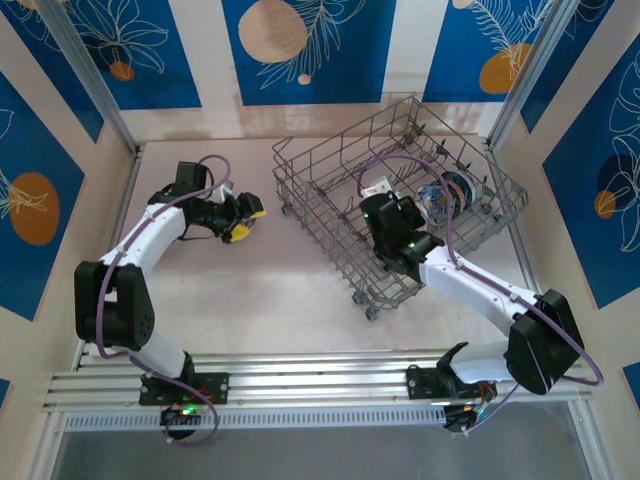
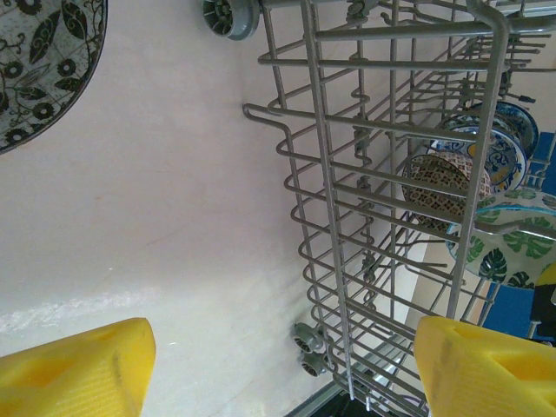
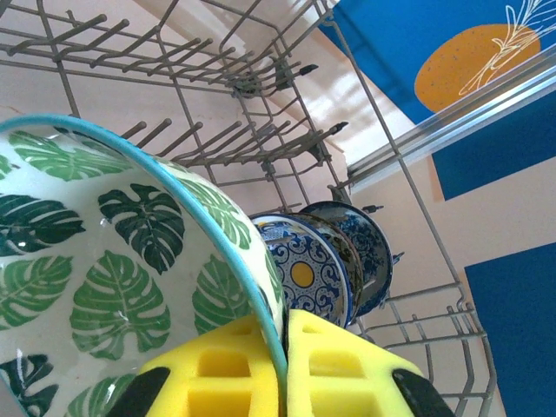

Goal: Load the bowls into the dish rack

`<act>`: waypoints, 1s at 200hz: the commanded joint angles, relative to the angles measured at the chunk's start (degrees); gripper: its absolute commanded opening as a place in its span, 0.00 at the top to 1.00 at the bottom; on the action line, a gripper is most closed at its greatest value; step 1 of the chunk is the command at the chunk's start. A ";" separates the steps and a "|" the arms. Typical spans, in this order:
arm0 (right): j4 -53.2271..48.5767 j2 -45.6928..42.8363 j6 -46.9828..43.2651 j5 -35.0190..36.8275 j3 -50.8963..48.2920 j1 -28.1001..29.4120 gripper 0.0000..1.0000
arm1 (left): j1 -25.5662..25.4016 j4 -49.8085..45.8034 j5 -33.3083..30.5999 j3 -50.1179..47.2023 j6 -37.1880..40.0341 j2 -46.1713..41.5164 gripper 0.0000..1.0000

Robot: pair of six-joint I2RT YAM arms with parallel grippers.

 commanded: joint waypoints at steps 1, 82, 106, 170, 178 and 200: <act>2.16 -1.65 -2.14 0.78 -1.77 -0.96 1.00 | -0.67 -0.58 -0.61 -0.01 -0.59 -0.83 0.22; 0.21 -5.50 -1.75 4.57 -5.25 -0.26 1.00 | -2.08 -0.84 -1.49 0.68 -0.92 -0.78 0.22; -1.47 -5.45 0.38 4.26 -5.58 0.56 1.00 | -2.35 -0.95 -1.54 0.85 -0.93 -0.71 0.22; -3.42 -1.90 5.61 7.72 -6.57 5.95 1.00 | -2.87 -1.20 -1.85 1.17 -0.97 -0.61 0.22; -5.12 -1.52 7.07 8.07 -6.38 6.33 1.00 | -2.91 -1.19 -1.81 1.17 -0.92 -0.53 0.21; -9.28 -0.91 10.54 8.52 -5.66 7.04 1.00 | -2.91 -1.19 -1.68 1.32 -0.93 -0.26 0.21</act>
